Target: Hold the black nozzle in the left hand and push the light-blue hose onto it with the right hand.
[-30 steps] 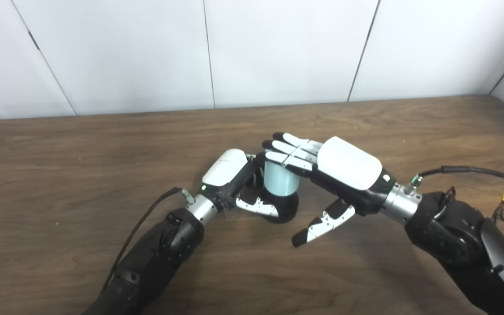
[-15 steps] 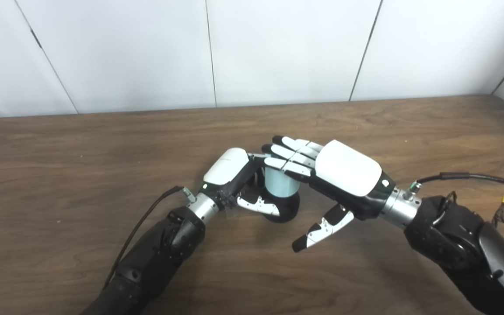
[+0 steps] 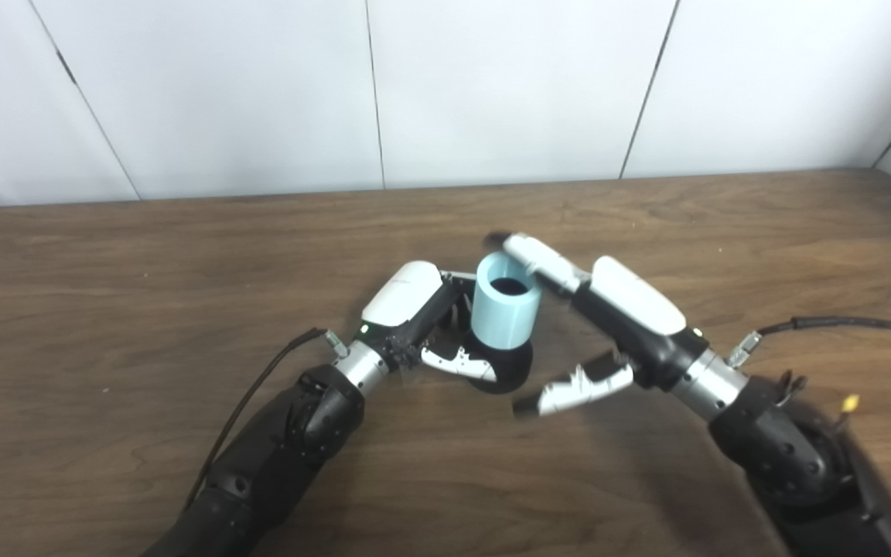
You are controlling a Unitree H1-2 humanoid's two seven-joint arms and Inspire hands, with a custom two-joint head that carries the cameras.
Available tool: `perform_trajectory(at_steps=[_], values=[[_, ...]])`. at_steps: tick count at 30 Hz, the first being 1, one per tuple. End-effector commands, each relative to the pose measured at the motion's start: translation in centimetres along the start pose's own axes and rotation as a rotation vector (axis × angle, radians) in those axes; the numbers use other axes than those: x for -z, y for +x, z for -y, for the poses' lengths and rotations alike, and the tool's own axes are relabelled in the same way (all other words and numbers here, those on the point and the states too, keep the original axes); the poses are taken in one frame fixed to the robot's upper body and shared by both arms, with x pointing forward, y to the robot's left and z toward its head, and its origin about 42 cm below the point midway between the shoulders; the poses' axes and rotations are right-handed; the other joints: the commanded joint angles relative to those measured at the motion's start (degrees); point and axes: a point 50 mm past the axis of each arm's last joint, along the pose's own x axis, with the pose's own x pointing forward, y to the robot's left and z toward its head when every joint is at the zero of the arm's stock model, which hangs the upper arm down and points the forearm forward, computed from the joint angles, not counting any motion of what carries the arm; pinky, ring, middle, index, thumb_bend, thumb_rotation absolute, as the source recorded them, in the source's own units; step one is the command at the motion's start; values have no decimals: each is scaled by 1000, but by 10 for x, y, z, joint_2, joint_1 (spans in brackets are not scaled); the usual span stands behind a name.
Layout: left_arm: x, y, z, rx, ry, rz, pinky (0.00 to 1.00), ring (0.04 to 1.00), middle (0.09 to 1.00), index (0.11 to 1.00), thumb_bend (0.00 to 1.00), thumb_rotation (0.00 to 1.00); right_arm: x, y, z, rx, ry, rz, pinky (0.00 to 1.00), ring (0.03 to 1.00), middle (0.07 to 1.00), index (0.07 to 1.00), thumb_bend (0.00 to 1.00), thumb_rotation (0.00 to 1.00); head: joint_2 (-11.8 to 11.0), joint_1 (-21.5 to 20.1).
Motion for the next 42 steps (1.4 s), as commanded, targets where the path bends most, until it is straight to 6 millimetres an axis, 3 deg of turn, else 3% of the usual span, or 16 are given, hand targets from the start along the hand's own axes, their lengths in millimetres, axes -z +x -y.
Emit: perform_trajectory(at_steps=[1, 4, 7, 13, 17, 19, 21, 26, 28, 32, 33, 34, 36, 39, 42], values=[[27, -47, 52, 222, 7, -173, 316, 381, 473, 511, 501, 0, 8, 11, 25, 157, 35, 11, 945, 1000, 1000, 1000, 813, 371, 0, 0], [27, -45, 53, 222, 7, -175, 315, 381, 472, 510, 501, 0, 16, 20, 32, 269, 62, -12, 995, 1000, 1000, 1000, 883, 320, -2, 2], [26, -44, 52, 222, 4, -176, 320, 383, 473, 509, 502, 0, 11, 25, 37, 312, 76, -4, 998, 1000, 1000, 1000, 876, 272, -4, 0], [27, -44, 54, 223, 6, -176, 314, 382, 474, 509, 502, 0, 14, 21, 39, 354, 209, -12, 902, 1000, 1000, 1000, 881, 266, -4, 0], [27, -45, 53, 224, 11, -174, 324, 388, 477, 507, 502, 0, 36, 12, 37, 311, 349, -94, 801, 915, 998, 1000, 841, 153, -8, 2], [27, -46, 53, 222, 12, -177, 322, 385, 476, 508, 502, 0, 45, 7, 33, 325, 387, -146, 706, 829, 931, 973, 789, 115, -10, 4], [28, -46, 53, 220, 11, -180, 319, 382, 472, 509, 502, 0, 44, 6, 29, 349, 393, -173, 667, 732, 849, 889, 710, 68, -11, 4], [30, -50, 48, 214, 6, -183, 338, 391, 479, 505, 502, 0, 43, 11, 16, 403, 478, -207, 477, 574, 738, 764, 634, 67, -14, 4], [30, -51, 46, 208, 1, -190, 337, 387, 477, 509, 502, 0, 45, 14, 11, 425, 524, -231, 463, 566, 716, 742, 627, 52, -17, 3], [29, -53, 39, 188, -19, -209, 377, 399, 479, 544, 499, 0, 48, 17, 3, 456, 577, -266, 480, 598, 722, 743, 623, 119, -18, 3], [28, -53, 35, 190, -15, -221, 407, 460, 475, 537, 510, 0, 50, 17, 1, 465, 586, -272, 466, 604, 725, 746, 628, 137, -19, 5], [26, -54, 31, 194, -7, -233, 469, 556, 604, 658, 735, 60, 51, 17, -1, 475, 598, -275, 450, 607, 728, 748, 630, 158, -20, 6], [22, -56, 22, 188, 3, -255, 551, 678, 749, 794, 881, 160, 53, 18, -5, 496, 641, -281, 434, 616, 736, 747, 629, 160, -20, 7], [17, -62, 8, 126, -42, -278, 666, 836, 898, 953, 984, 270, 56, 18, -9, 521, 716, -283, 412, 622, 754, 743, 625, 141, -23, 10], [16, -69, -4, 32, -120, -290, 715, 892, 952, 995, 1000, 316, 56, 18, -13, 528, 712, -284, 418, 616, 765, 745, 599, 165, -28, 11]])
